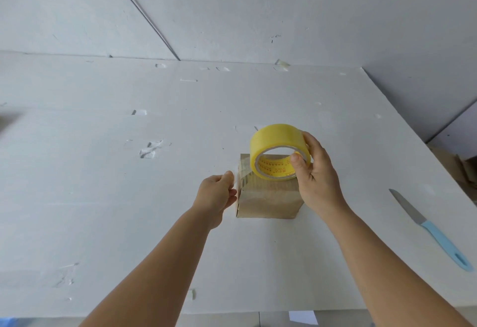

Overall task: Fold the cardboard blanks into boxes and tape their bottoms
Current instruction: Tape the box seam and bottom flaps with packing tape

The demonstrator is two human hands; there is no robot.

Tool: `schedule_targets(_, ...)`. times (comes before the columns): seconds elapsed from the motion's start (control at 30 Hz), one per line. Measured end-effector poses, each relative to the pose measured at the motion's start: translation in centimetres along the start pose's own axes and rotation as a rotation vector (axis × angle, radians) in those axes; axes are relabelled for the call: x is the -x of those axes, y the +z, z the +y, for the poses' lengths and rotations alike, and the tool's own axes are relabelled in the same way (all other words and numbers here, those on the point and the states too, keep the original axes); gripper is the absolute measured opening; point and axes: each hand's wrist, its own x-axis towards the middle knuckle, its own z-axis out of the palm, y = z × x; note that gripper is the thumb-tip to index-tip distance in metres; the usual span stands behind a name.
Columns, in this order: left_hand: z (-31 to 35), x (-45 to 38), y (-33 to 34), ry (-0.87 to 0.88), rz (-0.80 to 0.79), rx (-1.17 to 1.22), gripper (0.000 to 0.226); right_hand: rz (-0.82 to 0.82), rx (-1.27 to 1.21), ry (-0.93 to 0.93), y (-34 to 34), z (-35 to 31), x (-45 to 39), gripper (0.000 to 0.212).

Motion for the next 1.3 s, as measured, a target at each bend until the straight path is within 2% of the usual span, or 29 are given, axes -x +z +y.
schedule_targets(0.17, -1.1, -0.5, 0.9, -0.056, -0.037, -0.05, 0.028, 0.005, 0.077, 0.011, 0.3, 0.1, 0.2, 0.042)
schedule_targets(0.3, -0.9, -0.4, 0.5, -0.114, 0.062, -0.069, 0.042, 0.015, 0.1, 0.004, 0.3, -0.2, 0.2, 0.047)
schedule_targets(0.37, -0.7, 0.4, 0.7, 0.009, 0.158, -0.232, 0.032, 0.014, 0.099, -0.007, 0.2, -0.2, 0.2, 0.046)
schedule_targets(0.43, -0.5, 1.8, 1.2, 0.255, 0.217, -0.334, 0.02, 0.009, 0.104, -0.013, 0.2, -0.1, 0.1, 0.05)
schedule_targets(0.5, -0.8, 3.1, 1.6, 0.49, 0.072, -0.314, 0.036, 0.01, 0.1, -0.008, 0.1, 0.1, 0.0, 0.054)
schedule_targets(0.53, -0.9, 3.9, 1.6, 0.542, -0.04, -0.287, 0.039, 0.014, 0.096, -0.006, 0.2, 0.4, 0.0, 0.055)
schedule_targets(0.63, -0.7, 4.5, 0.4, 0.543, -0.286, -0.378, 0.035, 0.016, 0.087, 0.0, 0.3, 0.7, 0.1, 0.053)
schedule_targets(0.7, 0.1, 4.0, -0.1, 0.548, -0.38, -0.561, 0.049, 0.013, 0.076, -0.007, 0.4, 0.6, 0.0, 0.053)
schedule_targets(0.77, 1.3, 2.9, 0.4, 0.631, -0.333, -0.721, 0.094, 0.009, 0.065, -0.008, 0.4, 0.4, 0.0, 0.052)
schedule_targets(0.83, 2.1, 1.3, 1.2, 0.76, -0.26, -0.845, 0.121, 0.0, 0.049, 0.003, 0.2, 0.2, 0.2, 0.046)
schedule_targets(0.87, 2.3, 0.8, 1.6, 0.76, -0.253, -0.874, 0.122, -0.013, 0.03, 0.015, 0.1, 0.1, 0.3, 0.041)
schedule_targets(0.93, 2.1, -0.2, 1.9, 0.747, -0.254, -0.868, 0.11, -0.055, -0.029, 0.036, -0.1, 0.0, 0.5, 0.033)
schedule_targets(1.03, 1.8, -0.6, 1.8, 0.77, -0.241, -0.903, 0.097, -0.105, -0.133, 0.07, -0.6, 0.0, 0.2, 0.036)
schedule_targets(1.17, 1.9, -0.7, 1.7, 0.753, -0.242, -1.015, 0.096, -0.143, -0.196, 0.03, -1.9, -1.1, -0.7, 0.031)
schedule_targets(1.3, 2.3, -0.6, 1.7, 0.734, -0.243, -1.1, 0.103, -0.143, -0.262, 0.053, -4.1, -1.2, -1.5, 0.035)
